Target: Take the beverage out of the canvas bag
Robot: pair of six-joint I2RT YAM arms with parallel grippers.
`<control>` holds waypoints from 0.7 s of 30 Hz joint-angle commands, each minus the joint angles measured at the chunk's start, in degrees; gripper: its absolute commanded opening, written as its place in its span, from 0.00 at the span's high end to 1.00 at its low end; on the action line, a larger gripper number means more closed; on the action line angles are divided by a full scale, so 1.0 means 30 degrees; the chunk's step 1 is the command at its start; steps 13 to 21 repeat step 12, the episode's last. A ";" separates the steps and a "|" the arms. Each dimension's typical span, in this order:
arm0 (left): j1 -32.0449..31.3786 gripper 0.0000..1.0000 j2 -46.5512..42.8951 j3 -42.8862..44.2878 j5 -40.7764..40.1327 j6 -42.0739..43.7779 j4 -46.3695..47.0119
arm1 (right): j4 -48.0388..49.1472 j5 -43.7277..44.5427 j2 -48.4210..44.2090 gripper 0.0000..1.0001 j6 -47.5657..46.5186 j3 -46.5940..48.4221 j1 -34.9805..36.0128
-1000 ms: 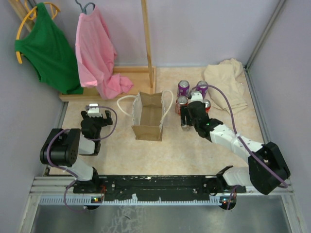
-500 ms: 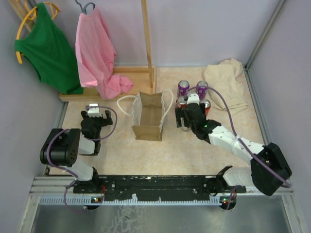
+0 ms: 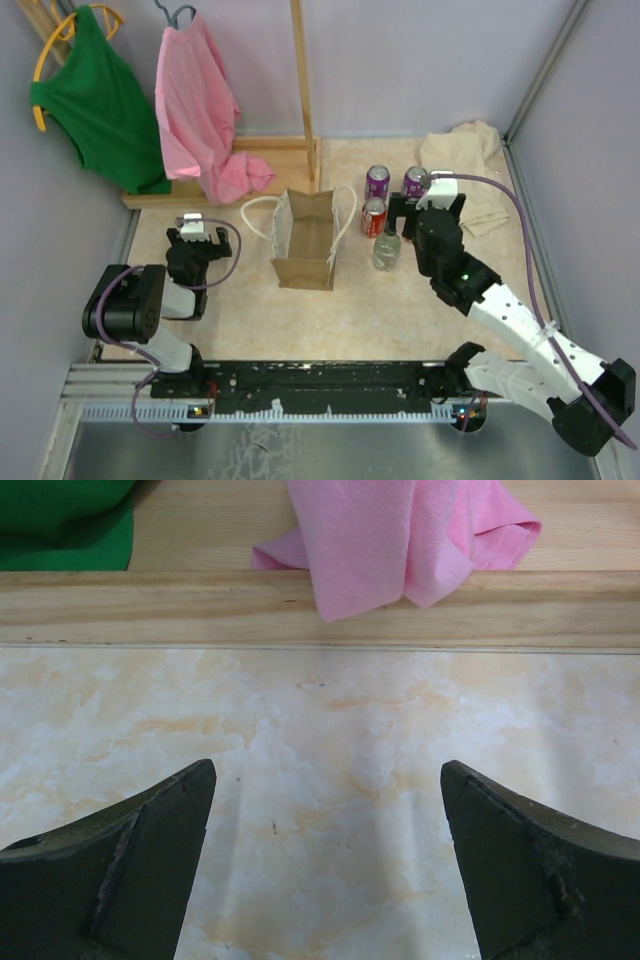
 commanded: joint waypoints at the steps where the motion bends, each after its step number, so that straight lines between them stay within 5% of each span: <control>1: -0.0089 0.00 0.0157 0.0289 0.0203 0.0082 0.0753 | 0.1594 0.2342 -0.1125 0.01 -0.1000 -0.0020 -0.0020; 21: -0.0089 0.00 0.0128 0.0275 0.0203 0.0080 0.0768 | 0.2286 0.4373 -0.2729 0.01 -0.1747 -0.0768 -0.0025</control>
